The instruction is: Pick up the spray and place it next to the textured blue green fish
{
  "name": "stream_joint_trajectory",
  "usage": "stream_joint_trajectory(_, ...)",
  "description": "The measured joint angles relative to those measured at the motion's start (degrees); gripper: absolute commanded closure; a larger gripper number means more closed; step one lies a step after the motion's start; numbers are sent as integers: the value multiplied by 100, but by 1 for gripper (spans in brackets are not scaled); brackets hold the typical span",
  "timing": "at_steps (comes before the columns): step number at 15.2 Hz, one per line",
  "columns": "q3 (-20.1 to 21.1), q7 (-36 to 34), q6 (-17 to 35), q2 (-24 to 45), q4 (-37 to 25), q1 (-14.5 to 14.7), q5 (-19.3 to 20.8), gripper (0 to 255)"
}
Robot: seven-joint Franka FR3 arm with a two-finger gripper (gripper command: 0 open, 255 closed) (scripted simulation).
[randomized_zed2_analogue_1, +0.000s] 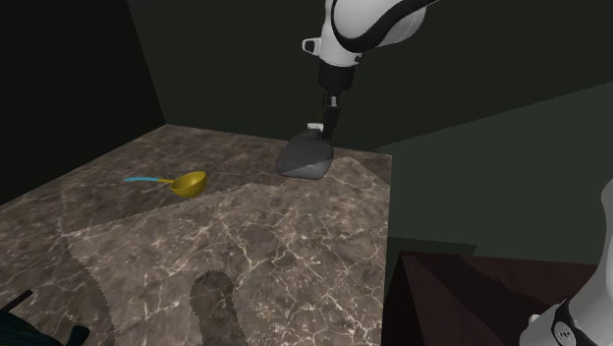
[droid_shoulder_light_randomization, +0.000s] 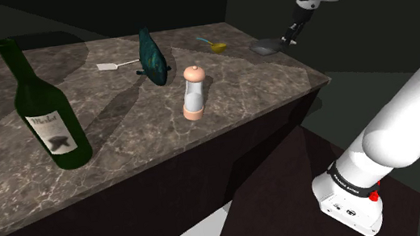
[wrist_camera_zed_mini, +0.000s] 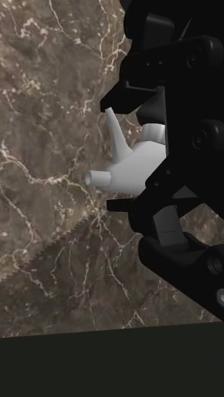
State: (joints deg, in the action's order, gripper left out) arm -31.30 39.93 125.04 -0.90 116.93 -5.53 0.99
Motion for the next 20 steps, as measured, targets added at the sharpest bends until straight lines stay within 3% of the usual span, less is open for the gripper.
stream_joint_trajectory(20,51,-91,-1512,-244,-1301,34,134,255)
